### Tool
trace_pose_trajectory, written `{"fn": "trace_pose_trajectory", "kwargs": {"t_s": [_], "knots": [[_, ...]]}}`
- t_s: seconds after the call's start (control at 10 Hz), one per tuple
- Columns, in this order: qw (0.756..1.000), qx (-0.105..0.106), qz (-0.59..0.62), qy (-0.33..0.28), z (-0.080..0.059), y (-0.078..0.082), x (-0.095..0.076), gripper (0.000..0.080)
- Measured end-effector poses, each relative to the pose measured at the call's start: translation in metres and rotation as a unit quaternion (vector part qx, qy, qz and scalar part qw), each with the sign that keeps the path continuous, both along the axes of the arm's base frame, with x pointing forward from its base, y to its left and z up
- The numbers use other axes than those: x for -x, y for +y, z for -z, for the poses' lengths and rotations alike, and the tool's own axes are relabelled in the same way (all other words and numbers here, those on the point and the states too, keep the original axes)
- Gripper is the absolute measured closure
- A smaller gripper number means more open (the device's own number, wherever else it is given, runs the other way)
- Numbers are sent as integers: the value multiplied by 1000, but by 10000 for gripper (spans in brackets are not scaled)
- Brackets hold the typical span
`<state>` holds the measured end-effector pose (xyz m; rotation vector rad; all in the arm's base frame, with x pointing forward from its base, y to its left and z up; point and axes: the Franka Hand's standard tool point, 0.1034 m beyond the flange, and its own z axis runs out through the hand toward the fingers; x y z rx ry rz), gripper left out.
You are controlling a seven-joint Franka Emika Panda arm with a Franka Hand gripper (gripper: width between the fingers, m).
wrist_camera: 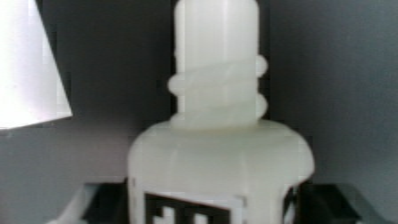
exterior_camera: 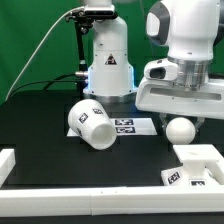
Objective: Assemble lamp
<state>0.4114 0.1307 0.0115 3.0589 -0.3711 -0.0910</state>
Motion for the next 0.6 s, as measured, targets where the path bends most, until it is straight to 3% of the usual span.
{"fn": "trace_pose_trajectory", "kwargs": {"t_s": [0.1,0.3,0.6], "knots": [[1000,0,0,0,0,0,0,163],[1000,0,0,0,0,0,0,104],[1000,0,0,0,0,0,0,101]]}}
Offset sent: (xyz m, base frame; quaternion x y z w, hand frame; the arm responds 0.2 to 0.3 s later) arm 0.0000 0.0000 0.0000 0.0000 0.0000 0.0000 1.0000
